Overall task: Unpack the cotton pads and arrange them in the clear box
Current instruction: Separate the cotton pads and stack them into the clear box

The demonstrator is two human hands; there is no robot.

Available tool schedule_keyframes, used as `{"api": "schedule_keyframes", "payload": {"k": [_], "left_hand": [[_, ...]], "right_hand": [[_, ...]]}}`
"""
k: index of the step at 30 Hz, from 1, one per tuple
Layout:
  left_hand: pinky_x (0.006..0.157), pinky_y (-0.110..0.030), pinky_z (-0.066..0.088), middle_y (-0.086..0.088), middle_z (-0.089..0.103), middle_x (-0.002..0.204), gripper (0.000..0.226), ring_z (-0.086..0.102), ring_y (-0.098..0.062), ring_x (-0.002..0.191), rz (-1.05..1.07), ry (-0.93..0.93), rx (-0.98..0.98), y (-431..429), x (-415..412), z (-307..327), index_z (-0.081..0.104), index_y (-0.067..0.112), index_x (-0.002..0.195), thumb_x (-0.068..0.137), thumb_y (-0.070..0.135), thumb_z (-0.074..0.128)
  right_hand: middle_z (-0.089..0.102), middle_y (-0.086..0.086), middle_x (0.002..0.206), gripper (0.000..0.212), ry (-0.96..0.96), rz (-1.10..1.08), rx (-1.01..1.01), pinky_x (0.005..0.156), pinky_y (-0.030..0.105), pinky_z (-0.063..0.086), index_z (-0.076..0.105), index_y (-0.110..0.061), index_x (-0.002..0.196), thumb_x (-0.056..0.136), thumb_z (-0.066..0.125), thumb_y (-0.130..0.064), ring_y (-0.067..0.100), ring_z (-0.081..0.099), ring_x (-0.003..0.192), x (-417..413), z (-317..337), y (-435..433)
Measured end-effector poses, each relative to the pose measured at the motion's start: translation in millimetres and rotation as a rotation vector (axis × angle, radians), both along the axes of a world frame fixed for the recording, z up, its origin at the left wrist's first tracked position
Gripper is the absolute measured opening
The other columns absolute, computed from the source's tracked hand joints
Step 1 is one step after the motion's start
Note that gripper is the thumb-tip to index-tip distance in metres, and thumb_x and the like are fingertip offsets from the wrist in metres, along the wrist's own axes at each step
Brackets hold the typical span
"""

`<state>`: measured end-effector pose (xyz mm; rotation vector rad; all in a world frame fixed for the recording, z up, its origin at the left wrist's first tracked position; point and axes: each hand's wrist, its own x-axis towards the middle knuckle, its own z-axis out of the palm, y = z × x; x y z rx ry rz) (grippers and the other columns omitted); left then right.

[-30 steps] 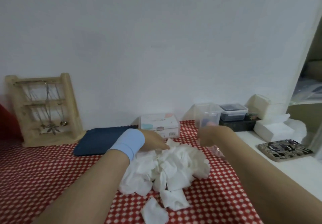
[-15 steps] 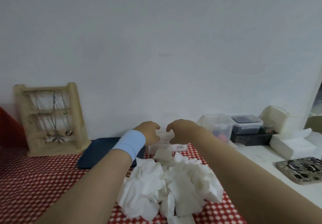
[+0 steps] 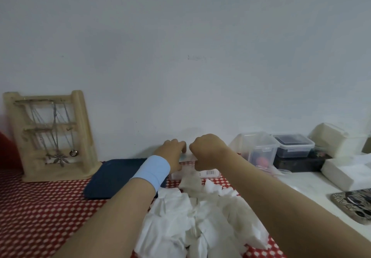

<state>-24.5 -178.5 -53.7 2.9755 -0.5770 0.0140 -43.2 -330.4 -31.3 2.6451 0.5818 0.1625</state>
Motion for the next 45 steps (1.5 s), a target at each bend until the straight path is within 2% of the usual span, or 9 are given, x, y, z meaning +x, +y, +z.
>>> {"api": "schedule_keyframes", "payload": {"k": [7,11,16,19,27,32,37,41,45], "left_hand": [[0.110,-0.040,0.039,-0.001,0.039,0.149,0.066,0.034,-0.024,0.138,0.123,-0.077,-0.381,9,-1,9,0.038,0.023,0.148,0.091,0.039,0.067],[0.078,-0.033,0.043,-0.008,0.051,0.122,0.026,0.051,-0.024,0.101,0.349,-0.290,-0.573,11,-6,15,0.048,0.011,0.117,0.096,0.017,0.061],[0.059,-0.029,0.048,-0.009,0.063,0.105,0.027,0.060,-0.021,0.079,0.417,0.066,-0.385,5,-8,6,0.054,0.004,0.115,0.089,0.011,0.059],[0.067,-0.027,0.051,-0.004,0.057,0.098,0.019,0.053,-0.015,0.074,0.377,0.197,-0.278,0,-10,0,0.053,0.009,0.110,0.092,0.002,0.054],[0.095,-0.026,0.048,-0.005,0.048,0.150,0.066,0.056,-0.023,0.125,0.311,0.251,-0.285,16,-11,-1,0.037,0.020,0.154,0.093,0.000,0.054],[0.102,-0.032,0.048,-0.007,0.037,0.156,0.066,0.051,-0.029,0.132,0.207,0.262,-0.139,17,-16,0,0.030,0.021,0.157,0.096,0.008,0.051],[0.090,-0.033,0.048,-0.006,0.063,0.119,0.022,0.061,-0.034,0.120,0.131,0.353,-0.169,15,-21,-4,0.058,0.016,0.115,0.099,0.012,0.044],[0.108,-0.030,0.038,-0.006,0.041,0.158,0.054,0.046,-0.025,0.139,0.124,0.291,-0.256,23,-38,8,0.033,0.018,0.156,0.104,0.020,0.047],[0.102,-0.027,0.042,0.000,0.052,0.145,0.038,0.054,-0.017,0.126,0.094,0.129,-0.423,34,-63,19,0.054,0.022,0.141,0.103,0.021,0.051]], "right_hand": [[0.061,0.002,0.102,0.028,-0.313,-0.100,0.312,0.066,0.033,0.040,0.055,-0.014,0.116,0.097,0.050,-0.033,0.023,0.060,0.090,7,8,-21],[0.054,0.004,0.102,0.035,-0.504,-0.324,0.345,0.073,0.032,0.038,0.050,-0.012,0.111,0.101,0.051,-0.046,0.023,0.054,0.091,8,5,-27],[0.062,0.002,0.089,0.022,-0.292,-0.360,0.593,0.061,0.031,0.041,0.051,-0.014,0.093,0.103,0.049,-0.033,0.023,0.057,0.074,11,1,-30],[0.063,0.005,0.120,0.033,-0.195,-0.292,0.576,0.077,0.035,0.053,0.054,-0.017,0.127,0.095,0.058,-0.024,0.026,0.064,0.097,8,-15,-27],[0.007,0.008,0.169,0.075,0.137,-0.234,0.435,0.123,0.051,0.021,0.022,-0.026,0.160,0.093,0.057,-0.022,0.030,0.015,0.154,-2,-29,-30],[0.040,0.003,0.149,0.056,0.316,-0.242,0.437,0.114,0.053,0.033,0.036,-0.030,0.153,0.099,0.048,-0.035,0.029,0.038,0.140,0,-33,-23],[0.049,0.000,0.145,0.044,0.328,-0.237,0.527,0.111,0.047,0.038,0.050,-0.028,0.144,0.101,0.045,-0.033,0.026,0.048,0.134,-10,-20,-23],[0.070,0.003,0.112,0.026,0.160,-0.205,0.640,0.090,0.038,0.054,0.072,-0.019,0.106,0.096,0.054,-0.035,0.023,0.066,0.100,-28,-3,-15],[0.074,0.002,0.093,0.022,0.385,-0.171,0.688,0.079,0.033,0.056,0.075,-0.017,0.094,0.089,0.068,-0.038,0.018,0.068,0.083,-54,7,-1]]}}
